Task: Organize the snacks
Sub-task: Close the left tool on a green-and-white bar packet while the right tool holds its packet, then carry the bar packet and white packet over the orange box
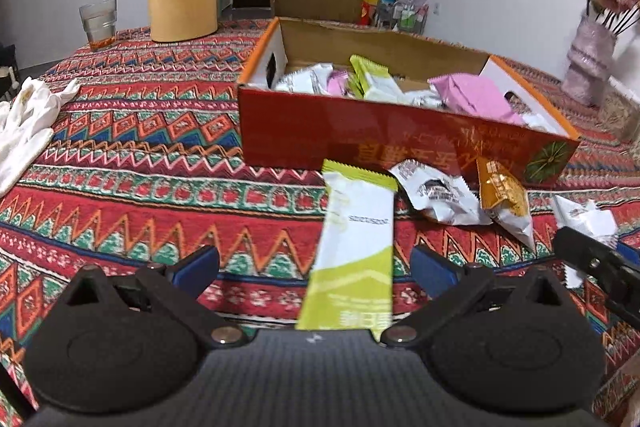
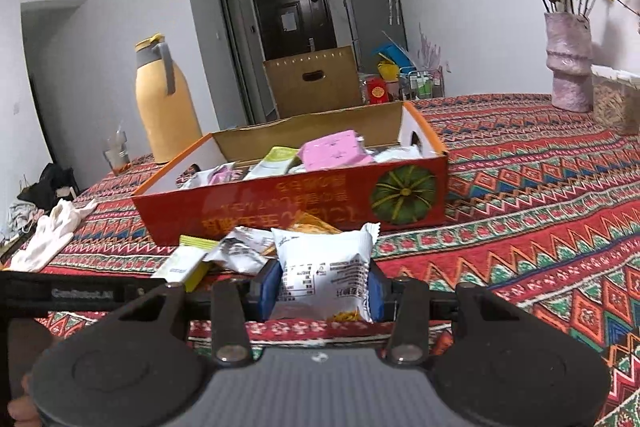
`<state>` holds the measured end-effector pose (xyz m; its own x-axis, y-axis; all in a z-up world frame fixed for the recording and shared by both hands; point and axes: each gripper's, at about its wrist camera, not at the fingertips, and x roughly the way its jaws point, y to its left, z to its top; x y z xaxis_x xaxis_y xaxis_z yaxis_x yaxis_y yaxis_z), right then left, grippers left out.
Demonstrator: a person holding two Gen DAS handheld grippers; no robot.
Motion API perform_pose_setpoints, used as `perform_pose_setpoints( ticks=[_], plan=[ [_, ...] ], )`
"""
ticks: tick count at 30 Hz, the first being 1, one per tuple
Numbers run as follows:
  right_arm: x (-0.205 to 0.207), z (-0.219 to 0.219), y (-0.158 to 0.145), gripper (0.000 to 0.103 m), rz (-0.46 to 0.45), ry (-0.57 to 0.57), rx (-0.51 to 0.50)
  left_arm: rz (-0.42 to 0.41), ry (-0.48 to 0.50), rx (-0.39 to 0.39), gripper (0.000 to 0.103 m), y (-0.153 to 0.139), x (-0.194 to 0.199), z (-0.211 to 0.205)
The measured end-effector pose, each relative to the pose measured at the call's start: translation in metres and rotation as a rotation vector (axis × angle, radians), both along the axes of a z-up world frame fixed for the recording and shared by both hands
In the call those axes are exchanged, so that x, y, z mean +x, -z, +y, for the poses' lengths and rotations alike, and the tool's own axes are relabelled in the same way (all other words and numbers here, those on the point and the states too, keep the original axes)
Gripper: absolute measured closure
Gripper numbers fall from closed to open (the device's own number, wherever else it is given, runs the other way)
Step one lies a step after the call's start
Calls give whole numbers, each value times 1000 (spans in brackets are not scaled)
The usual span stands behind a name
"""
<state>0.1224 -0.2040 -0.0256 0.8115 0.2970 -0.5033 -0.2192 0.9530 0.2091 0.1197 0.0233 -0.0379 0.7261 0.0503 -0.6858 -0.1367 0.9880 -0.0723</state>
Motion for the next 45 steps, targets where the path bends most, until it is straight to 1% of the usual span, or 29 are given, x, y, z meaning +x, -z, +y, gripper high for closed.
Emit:
perform_pose_setpoints(
  ticks=[3,8,14,17,18,22,24,27,29,35,45],
  plan=[
    [2,-10,4,60,7,5,12,26,-13,-1,0,5,6,-8],
    [5,-21,7,60,13,14,27,36,-36,31,0,10,11,-18],
    [7,-22,10,60,20,15,32,41,-41,68,1,13,14,-25],
    [8,-22,10,60,22,18,32,44,-40,83,10,13,14,-27],
    [8,-22,11,60,23,19,32,40,-39,81,16,13,13,-27],
    [8,-21,11,60,24,23,27,18,-26,64,30,10,8,-25],
    [8,-20,10,60,23,25,23,6,-24,68,48,9,6,-26],
    [7,-19,10,60,19,33,18,-4,-16,56,62,7,4,-25],
    [6,-19,9,60,16,37,15,-11,-22,68,62,6,3,-25],
    [4,-17,8,60,13,38,5,-36,-24,61,64,1,-3,-23],
    [3,-16,0,60,-13,41,5,-117,-26,56,64,-25,-16,-17]
  ],
)
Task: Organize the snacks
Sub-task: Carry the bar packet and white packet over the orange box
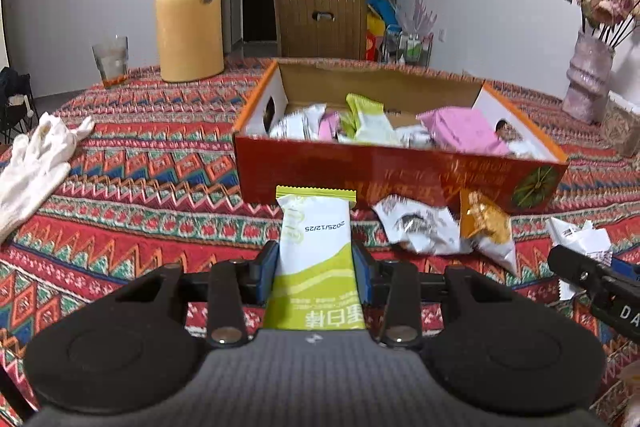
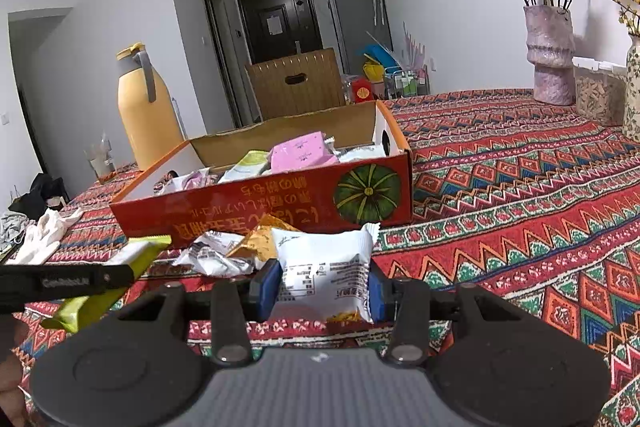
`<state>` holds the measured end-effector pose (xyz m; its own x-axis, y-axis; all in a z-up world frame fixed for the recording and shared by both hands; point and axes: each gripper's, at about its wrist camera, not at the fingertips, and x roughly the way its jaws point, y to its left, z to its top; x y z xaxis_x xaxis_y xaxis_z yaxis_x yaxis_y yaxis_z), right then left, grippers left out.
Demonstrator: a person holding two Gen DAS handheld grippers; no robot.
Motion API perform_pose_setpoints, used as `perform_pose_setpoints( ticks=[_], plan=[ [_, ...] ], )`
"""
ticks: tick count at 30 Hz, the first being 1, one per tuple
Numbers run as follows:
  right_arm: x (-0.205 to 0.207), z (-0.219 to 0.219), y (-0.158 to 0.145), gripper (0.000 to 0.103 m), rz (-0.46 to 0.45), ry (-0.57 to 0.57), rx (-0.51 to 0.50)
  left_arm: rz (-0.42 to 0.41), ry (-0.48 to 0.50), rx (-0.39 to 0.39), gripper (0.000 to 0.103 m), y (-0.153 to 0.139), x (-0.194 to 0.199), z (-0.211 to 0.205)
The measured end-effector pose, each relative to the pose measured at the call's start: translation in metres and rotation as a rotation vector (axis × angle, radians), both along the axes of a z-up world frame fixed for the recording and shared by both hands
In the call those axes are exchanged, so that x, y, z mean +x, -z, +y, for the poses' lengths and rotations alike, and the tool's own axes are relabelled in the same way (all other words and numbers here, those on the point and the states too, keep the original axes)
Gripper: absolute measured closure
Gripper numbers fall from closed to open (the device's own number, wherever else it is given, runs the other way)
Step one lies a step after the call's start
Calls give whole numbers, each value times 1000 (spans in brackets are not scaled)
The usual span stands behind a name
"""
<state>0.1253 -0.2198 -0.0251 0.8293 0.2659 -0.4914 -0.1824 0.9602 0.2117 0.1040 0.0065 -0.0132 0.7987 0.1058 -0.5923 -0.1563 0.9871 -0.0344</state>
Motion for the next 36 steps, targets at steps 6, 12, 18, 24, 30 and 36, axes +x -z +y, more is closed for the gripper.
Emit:
perform_pose_setpoints(
  ticks=[6,12,18,24,30,36],
  plan=[
    [4,2,-13,60,-37,2,-5,-46,-2,-2,64,-21,0,3],
    [13,4,-29,60,-76,4,-7,-86,0,4,64,-41,9,3],
    [29,10,-43,60,-110,3,-13,-118,2,12,64,-57,21,1],
    [49,15,-55,60,-135,-3,-19,-122,2,11,64,-66,39,2],
    [68,22,-63,60,-156,-12,-36,-126,-10,5,64,-72,56,6],
    [89,27,-68,60,-158,-19,-46,-128,-14,0,64,-75,76,11]
  ],
)
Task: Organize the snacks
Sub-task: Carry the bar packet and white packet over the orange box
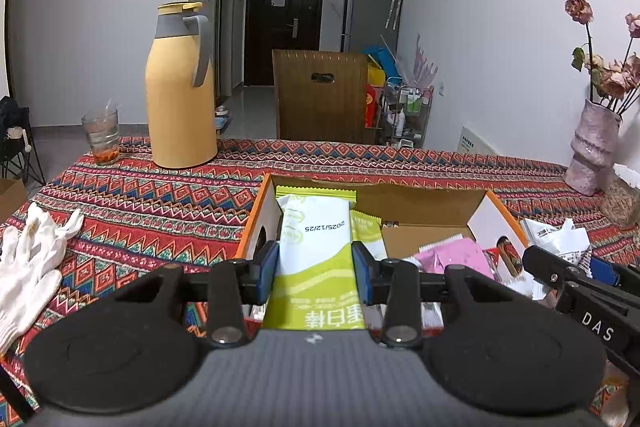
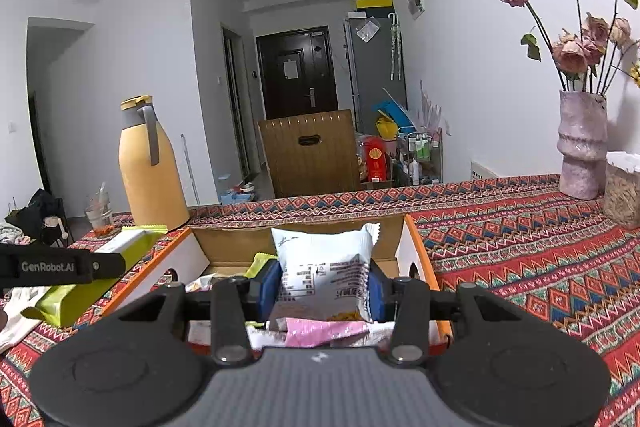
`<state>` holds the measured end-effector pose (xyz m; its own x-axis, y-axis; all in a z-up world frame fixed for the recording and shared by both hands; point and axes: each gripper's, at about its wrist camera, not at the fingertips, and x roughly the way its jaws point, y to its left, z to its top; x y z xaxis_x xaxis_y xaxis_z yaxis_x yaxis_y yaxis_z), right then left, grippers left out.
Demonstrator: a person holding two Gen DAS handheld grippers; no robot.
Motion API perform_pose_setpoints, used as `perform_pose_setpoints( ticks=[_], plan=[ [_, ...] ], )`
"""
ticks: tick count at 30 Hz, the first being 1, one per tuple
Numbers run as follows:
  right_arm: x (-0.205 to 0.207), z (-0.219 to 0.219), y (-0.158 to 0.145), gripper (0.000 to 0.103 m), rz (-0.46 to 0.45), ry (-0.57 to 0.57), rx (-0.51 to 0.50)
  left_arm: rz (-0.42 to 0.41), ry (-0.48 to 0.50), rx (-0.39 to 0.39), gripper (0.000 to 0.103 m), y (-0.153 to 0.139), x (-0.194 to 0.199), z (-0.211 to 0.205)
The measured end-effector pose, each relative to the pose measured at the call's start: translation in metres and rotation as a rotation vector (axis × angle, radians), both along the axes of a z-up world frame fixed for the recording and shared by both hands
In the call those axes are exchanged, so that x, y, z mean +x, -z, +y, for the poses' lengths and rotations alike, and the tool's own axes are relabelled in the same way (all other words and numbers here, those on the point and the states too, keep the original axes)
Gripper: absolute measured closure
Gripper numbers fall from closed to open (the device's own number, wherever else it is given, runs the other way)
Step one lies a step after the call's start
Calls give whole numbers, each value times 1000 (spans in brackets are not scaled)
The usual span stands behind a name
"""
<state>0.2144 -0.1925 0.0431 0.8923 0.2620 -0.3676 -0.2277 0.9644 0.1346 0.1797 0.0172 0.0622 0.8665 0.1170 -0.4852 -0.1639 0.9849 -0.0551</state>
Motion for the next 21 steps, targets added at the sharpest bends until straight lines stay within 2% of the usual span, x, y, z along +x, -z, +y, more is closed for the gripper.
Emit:
perform_pose_setpoints(
  ticks=[10,16,21],
  plan=[
    [40,7,-2,60,16,-7,-11,23,-4,-20,64,6,37,2],
    [67,14,9,60,31,-6,-18,32,-11,-42,64,18,60,7],
    [81,11,24,60,43,-8,14,40,-28,-50,64,33,76,13]
  ],
)
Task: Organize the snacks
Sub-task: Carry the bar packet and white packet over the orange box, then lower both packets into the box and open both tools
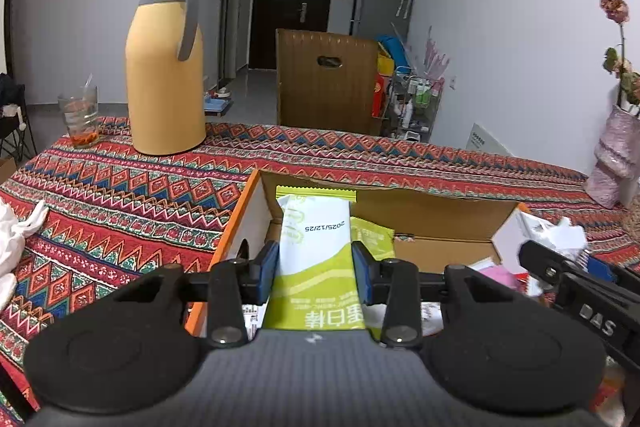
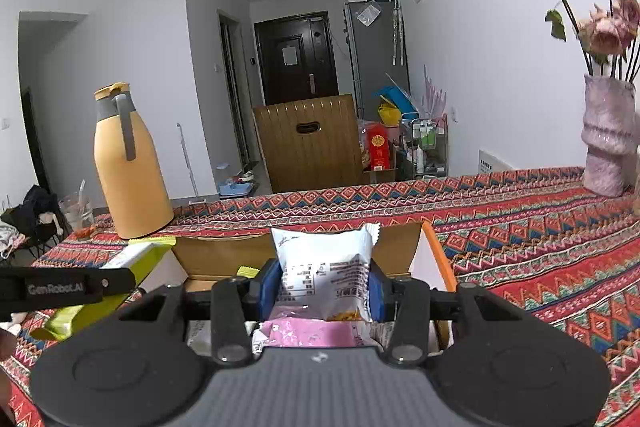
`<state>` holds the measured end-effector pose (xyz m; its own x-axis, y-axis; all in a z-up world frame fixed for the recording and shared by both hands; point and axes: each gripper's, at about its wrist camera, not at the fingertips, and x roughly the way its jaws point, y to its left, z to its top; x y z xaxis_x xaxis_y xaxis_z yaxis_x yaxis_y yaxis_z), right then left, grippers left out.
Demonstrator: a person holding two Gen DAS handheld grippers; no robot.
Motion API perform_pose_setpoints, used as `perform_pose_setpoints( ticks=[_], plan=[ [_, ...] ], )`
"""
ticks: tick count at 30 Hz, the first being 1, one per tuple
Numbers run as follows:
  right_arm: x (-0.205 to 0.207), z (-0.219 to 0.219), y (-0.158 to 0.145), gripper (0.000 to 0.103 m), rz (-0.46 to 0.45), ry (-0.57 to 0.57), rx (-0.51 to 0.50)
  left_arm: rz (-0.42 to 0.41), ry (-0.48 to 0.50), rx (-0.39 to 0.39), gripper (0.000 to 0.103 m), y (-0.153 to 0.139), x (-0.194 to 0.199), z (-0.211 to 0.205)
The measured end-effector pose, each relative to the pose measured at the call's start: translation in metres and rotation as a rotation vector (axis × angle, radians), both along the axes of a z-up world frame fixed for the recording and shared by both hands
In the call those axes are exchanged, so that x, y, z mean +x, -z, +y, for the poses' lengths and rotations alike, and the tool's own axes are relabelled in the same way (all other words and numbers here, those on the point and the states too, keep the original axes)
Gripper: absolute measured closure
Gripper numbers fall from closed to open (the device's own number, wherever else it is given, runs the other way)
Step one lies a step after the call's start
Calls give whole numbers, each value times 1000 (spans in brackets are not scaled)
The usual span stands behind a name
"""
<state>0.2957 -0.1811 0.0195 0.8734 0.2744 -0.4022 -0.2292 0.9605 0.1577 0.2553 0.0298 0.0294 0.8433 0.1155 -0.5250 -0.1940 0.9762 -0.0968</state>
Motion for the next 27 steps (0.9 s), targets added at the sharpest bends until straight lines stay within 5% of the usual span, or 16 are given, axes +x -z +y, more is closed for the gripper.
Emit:
perform_pose_setpoints(
  ticks=[12,14,17,19,27],
  plan=[
    [-4,6,14,55,38,-53,-29,-12,25,-6,61,18,-2,4],
    [-6,5,13,41,32,-37,-27,-21,30,-18,46,17,-5,5],
    [-10,-1,9,11,7,-8,1,-59,-1,-10,3,13,-14,5],
    [-12,-6,8,0,-5,11,24,-87,-20,-7,0,10,-19,5],
    [-13,-10,7,0,6,21,30,-84,-22,-16,0,8,-20,5]
  ],
)
